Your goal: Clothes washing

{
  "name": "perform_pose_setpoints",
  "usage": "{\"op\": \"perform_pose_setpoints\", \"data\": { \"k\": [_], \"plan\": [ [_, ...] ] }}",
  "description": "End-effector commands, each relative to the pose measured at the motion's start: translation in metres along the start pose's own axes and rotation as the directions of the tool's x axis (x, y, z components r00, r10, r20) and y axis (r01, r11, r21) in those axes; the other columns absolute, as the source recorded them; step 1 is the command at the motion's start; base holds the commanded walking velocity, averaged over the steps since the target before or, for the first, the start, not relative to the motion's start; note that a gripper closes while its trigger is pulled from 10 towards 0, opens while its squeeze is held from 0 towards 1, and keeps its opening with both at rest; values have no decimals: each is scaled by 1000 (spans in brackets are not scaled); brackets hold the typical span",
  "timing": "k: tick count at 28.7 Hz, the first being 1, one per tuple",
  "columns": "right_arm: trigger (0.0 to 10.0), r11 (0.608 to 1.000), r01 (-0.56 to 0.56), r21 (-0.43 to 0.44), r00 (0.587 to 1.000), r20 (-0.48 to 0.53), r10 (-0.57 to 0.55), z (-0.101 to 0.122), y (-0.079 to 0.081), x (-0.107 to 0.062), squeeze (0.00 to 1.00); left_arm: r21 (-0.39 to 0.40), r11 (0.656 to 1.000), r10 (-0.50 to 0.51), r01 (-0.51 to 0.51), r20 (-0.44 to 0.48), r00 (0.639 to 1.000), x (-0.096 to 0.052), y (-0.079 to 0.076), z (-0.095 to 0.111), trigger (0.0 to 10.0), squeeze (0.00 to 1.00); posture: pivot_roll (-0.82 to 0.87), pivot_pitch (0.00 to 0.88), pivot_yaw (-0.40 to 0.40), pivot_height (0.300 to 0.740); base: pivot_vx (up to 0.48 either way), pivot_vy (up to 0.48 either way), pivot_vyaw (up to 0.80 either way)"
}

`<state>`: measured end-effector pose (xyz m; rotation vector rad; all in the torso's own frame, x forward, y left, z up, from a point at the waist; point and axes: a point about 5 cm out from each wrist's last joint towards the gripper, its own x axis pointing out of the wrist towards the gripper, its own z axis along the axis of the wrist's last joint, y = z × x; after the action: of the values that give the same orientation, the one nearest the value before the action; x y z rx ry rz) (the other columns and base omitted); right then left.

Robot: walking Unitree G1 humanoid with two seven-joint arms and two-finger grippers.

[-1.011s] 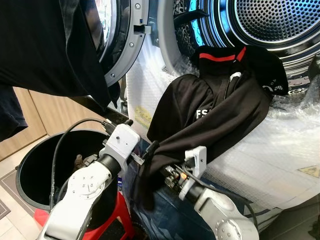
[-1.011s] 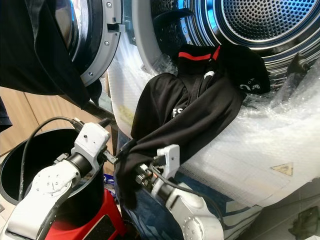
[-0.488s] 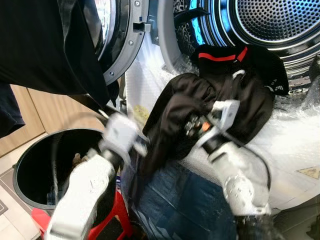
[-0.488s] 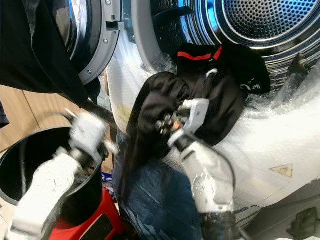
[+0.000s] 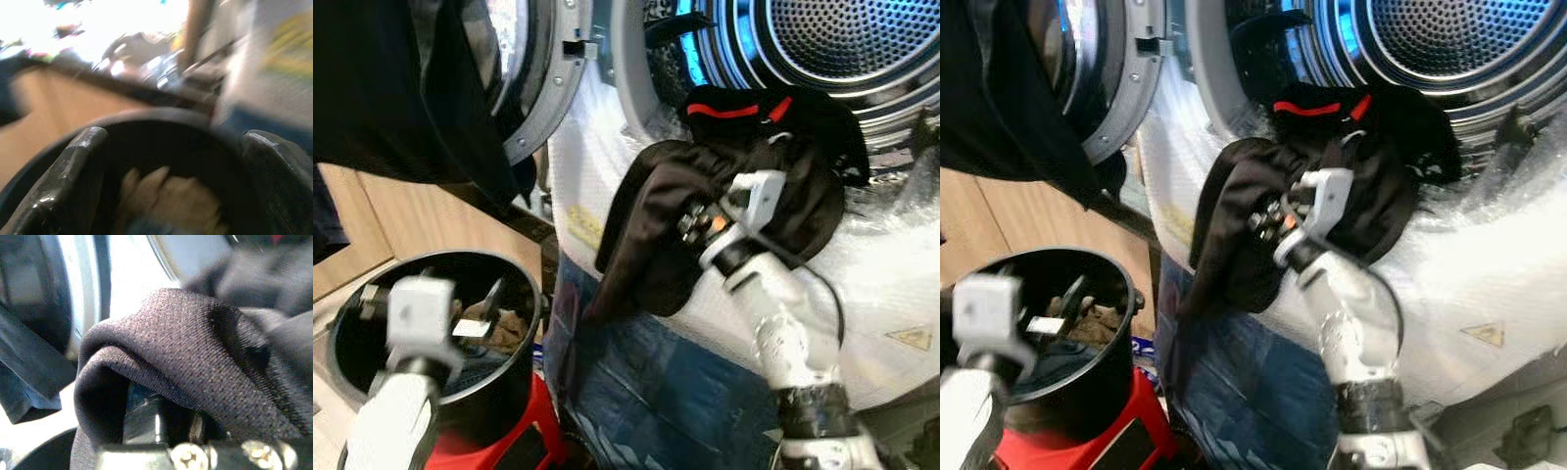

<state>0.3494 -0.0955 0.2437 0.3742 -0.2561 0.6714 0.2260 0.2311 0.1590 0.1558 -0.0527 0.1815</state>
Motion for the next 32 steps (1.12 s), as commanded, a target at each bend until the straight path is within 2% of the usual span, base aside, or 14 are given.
{"op": "perform_pose_setpoints", "data": {
  "k": [1, 3, 10, 12, 14, 18, 21, 22, 23, 25, 28, 29, 30, 32],
  "plan": [
    [0, 998, 15, -57, 997, 79, -10, 24, -5, 4, 0, -46, 997, 62, -59, 71, 996, 0, 5, 10, 10000, 0, 249, 46, -156, 740, 0, 0, 0],
    [0, 997, 6, -82, 992, 129, 4, 42, -3, 12, 0, -47, 992, 121, -119, 56, 991, -3, 14, 4, 10000, 0, 251, 45, -160, 740, 0, 0, 0],
    [0, 990, -18, -137, 980, 195, 45, 72, 1, 36, 0, -45, 993, 114, -112, 55, 992, -4, 12, -2, 10000, 0, 243, 35, -159, 740, 0, 0, 0],
    [0, 983, 18, -181, 967, 253, 29, 103, 0, 57, 0, -38, 996, 87, -85, 63, 994, 1, 4, -2, 10000, 0, 243, 32, -158, 740, 0, 0, 0],
    [0, 981, 35, -190, 965, 261, 16, 110, -2, 62, 0, -37, 996, 82, -80, 64, 995, 2, 3, -2, 10000, 0, 244, 32, -157, 740, 0, 0, 0],
    [0, 962, 162, -219, 953, 287, -96, 147, -12, 77, 0, -49, 997, 61, -57, 70, 996, 3, -3, 0, 10000, 0, 244, 30, -161, 740, 0, 0, 0],
    [0, 920, 297, -256, 936, 268, -227, 164, -21, 81, 0, -59, 997, 52, -48, 67, 996, 3, -6, 0, 10000, 0, 244, 29, -160, 740, 0, 0, 0],
    [0, 871, 387, -302, 912, 261, -315, 172, -27, 81, 0, -56, 998, 43, -40, 66, 997, 4, -9, 0, 10000, 0, 245, 29, -161, 740, 0, 0, 0],
    [0, 871, 387, -302, 912, 261, -315, 172, -27, 81, 0, -56, 998, 43, -40, 66, 997, 4, -9, 0, 10000, 0, 245, 29, -161, 740, 0, 0, 0],
    [0, 776, 533, -337, 843, 290, -454, 190, -39, 74, 0, -60, 998, 35, -31, 65, 997, 4, -12, 0, 10000, 0, 246, 28, -164, 740, 0, 0, 0],
    [0, 712, 618, -334, 785, 317, -532, 203, -45, 67, 0, -61, 998, 35, -31, 66, 997, 4, -14, 1, 10000, 0, 252, 30, -167, 740, 0, 0, 0],
    [0, 670, 662, -336, 749, 337, -571, 210, -49, 62, 0, -62, 998, 37, -33, 67, 997, 4, -14, 1, 10000, 0, 256, 30, -170, 740, 0, 0, 0],
    [0, 600, 741, -300, 671, 369, -643, 222, -58, 51, 0, -60, 997, 42, -38, 67, 997, 3, -13, 1, 10000, 0, 261, 29, -175, 740, 0, 0, 0],
    [0, 569, 778, -267, 627, 379, -680, 228, -63, 45, 0, -62, 997, 49, -45, 70, 996, 3, -13, 2, 10000, 0, 264, 30, -179, 740, 0, 0, 0]
  ]
}}
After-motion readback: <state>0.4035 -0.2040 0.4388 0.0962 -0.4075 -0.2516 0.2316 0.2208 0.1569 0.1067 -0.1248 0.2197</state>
